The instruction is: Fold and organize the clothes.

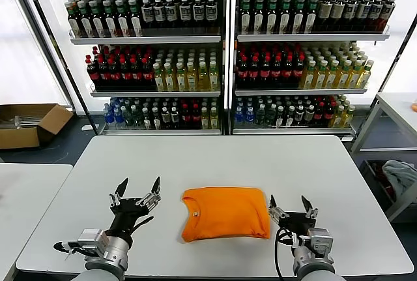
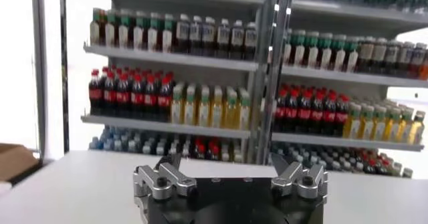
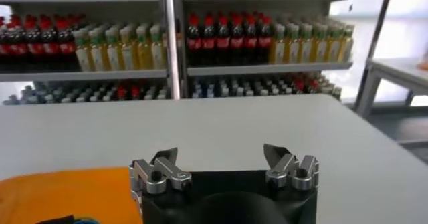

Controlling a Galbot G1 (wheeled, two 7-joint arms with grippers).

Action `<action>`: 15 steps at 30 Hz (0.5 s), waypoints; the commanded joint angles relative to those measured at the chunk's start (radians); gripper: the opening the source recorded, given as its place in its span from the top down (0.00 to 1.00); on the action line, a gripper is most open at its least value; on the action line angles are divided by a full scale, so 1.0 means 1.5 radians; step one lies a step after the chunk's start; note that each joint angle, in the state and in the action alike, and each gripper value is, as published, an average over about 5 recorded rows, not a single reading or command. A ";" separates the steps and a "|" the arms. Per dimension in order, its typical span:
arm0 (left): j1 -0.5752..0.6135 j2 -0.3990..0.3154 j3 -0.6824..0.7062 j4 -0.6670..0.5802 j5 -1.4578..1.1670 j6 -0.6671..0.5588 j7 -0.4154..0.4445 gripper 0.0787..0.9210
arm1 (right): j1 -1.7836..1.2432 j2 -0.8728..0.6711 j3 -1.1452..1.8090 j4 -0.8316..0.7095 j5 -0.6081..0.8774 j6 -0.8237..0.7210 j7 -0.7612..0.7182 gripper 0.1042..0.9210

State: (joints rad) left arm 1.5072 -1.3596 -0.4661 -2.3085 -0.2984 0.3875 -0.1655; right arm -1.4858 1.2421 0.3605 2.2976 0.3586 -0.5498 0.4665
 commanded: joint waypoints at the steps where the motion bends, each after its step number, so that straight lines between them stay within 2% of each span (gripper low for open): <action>1: -0.004 -0.009 0.006 0.000 0.058 -0.080 0.017 0.12 | -0.005 0.000 0.071 0.016 -0.077 0.016 -0.025 0.12; 15: -0.009 -0.006 -0.013 0.015 0.060 -0.087 0.032 0.12 | 0.012 0.004 0.054 0.019 -0.074 0.007 -0.025 0.12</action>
State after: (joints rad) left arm 1.4942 -1.3667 -0.4694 -2.2890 -0.2441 0.2954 -0.1428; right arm -1.4727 1.2504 0.4242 2.3199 0.2757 -0.5404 0.4397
